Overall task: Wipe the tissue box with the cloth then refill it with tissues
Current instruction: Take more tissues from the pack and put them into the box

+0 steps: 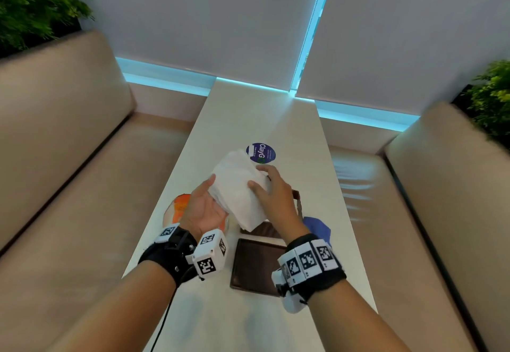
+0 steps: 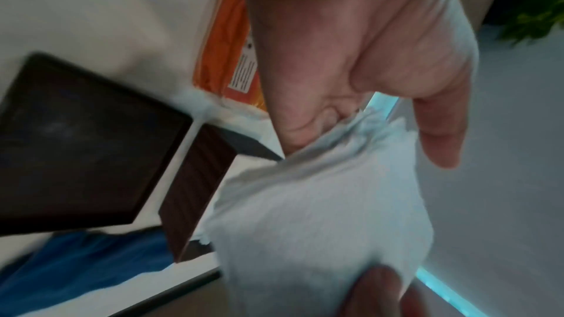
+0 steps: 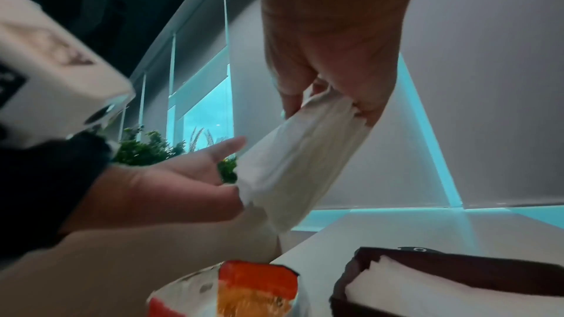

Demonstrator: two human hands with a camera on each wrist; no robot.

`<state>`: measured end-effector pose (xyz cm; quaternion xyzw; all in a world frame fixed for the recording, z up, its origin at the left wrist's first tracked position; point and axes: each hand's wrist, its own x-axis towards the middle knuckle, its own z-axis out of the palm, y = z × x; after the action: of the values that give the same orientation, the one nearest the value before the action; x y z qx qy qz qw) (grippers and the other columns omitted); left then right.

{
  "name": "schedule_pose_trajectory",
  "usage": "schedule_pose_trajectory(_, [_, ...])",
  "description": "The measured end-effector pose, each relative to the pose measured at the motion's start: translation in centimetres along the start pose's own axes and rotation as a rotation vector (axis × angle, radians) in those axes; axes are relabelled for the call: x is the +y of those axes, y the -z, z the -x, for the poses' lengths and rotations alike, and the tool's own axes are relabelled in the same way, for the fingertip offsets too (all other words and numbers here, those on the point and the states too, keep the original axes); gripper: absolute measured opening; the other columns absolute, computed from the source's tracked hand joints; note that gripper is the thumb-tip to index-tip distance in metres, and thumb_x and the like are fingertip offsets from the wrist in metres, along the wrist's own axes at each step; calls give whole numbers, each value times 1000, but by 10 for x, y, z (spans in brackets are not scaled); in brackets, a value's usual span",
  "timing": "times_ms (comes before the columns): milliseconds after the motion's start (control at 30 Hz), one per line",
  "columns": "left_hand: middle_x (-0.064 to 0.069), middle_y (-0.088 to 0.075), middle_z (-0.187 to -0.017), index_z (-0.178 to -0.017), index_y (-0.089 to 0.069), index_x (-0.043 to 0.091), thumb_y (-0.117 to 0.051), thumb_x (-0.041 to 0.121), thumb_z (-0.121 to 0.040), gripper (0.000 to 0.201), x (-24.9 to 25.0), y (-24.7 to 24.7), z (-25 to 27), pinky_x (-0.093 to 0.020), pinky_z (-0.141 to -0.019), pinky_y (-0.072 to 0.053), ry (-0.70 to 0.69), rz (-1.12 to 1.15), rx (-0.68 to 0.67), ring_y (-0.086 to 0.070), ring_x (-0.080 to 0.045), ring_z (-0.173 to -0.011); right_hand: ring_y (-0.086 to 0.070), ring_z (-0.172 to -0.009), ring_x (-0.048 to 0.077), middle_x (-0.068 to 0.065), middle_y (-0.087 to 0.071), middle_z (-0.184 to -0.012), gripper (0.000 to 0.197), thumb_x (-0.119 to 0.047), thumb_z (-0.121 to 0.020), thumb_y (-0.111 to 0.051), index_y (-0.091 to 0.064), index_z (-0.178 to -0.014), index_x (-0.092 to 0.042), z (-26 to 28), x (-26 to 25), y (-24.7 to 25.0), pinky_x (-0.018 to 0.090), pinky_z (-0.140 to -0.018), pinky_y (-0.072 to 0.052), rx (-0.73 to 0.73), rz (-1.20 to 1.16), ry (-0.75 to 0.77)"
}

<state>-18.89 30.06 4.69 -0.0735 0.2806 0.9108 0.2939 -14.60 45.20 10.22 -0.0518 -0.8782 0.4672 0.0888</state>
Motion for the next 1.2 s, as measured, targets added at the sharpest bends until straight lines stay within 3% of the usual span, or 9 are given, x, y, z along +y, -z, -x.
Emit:
schedule_pose_trajectory(133, [-16,-71,-103,-120,-59,9,-61,32,-83,44,-24,-11,-2,-42,-76,-59,23,-46,29,-70,-29,-89,-55,-115,20,5,-58,-127,38,-22,-95,-50,-48,-133,-18,15,0,-18,25,-96,-40,24,143,156])
schedule_pose_trajectory(300, [-20,-61,-118,-141,-41,5,-56,54,-82,78,-28,-4,-6,-43,-83,-55,19,7,78,-65,-31,-104,-58,-106,23,6,-63,-116,36,-29,-93,-52,-52,-127,-15,16,2,-14,34,-90,-47,48,264,160])
schedule_pose_trajectory(533, [-19,-67,-115,-135,-46,6,-39,60,-86,73,-33,-7,-11,-40,-82,-58,0,36,-16,-68,-28,-102,-60,-98,25,5,-70,-105,27,-33,-78,-53,-72,-96,-28,12,7,-23,41,-79,-52,354,715,316])
schedule_pose_trajectory(633, [-19,-63,-125,-135,-48,12,-38,65,-83,74,-35,-6,-11,-41,-88,-55,-20,-1,-45,-63,-28,-113,-44,-104,22,3,-70,-104,20,-30,-78,-56,-73,-87,-27,9,12,-24,40,-89,-37,412,742,433])
schedule_pose_trajectory(833, [-19,-60,-129,-128,-56,12,-49,64,-75,74,-37,-4,-13,-45,-93,-52,-10,-38,-35,-57,-31,-120,-57,-45,21,-2,-64,-58,29,-28,-91,-39,-65,-86,-16,9,-15,-15,26,-56,-38,369,647,368])
schedule_pose_trajectory(933, [-20,-61,-125,-131,-54,10,-58,56,-76,72,-36,-7,-11,-43,-87,-55,12,-33,-7,-62,-31,-110,-64,-73,31,8,-70,-83,29,-28,-100,-35,-56,-106,-10,7,-14,-11,34,-70,-41,119,669,241])
schedule_pose_trajectory(1033, [-20,-61,-125,-136,-49,6,-78,41,-70,81,-33,-4,-10,-47,-95,-50,17,-8,-4,-60,-33,-114,-62,-85,29,9,-67,-96,25,-28,-97,-44,-58,-106,-10,8,-7,-7,38,-77,-45,160,562,227])
schedule_pose_trajectory(1100, [-21,-56,-131,-140,-44,5,-66,41,-80,73,-31,-3,-10,-50,-102,-44,21,15,13,-53,-35,-121,-61,-80,29,9,-65,-91,17,-23,-91,-55,-63,-96,-9,9,-6,-9,40,-70,-51,259,533,275])
schedule_pose_trajectory(1200, [-20,-58,-126,-139,-46,8,-50,44,-89,61,-31,-3,-12,-49,-91,-52,33,38,34,-57,-34,-114,-58,-90,27,7,-64,-96,22,-28,-87,-60,-66,-100,-11,9,-1,-14,38,-75,-46,234,548,236])
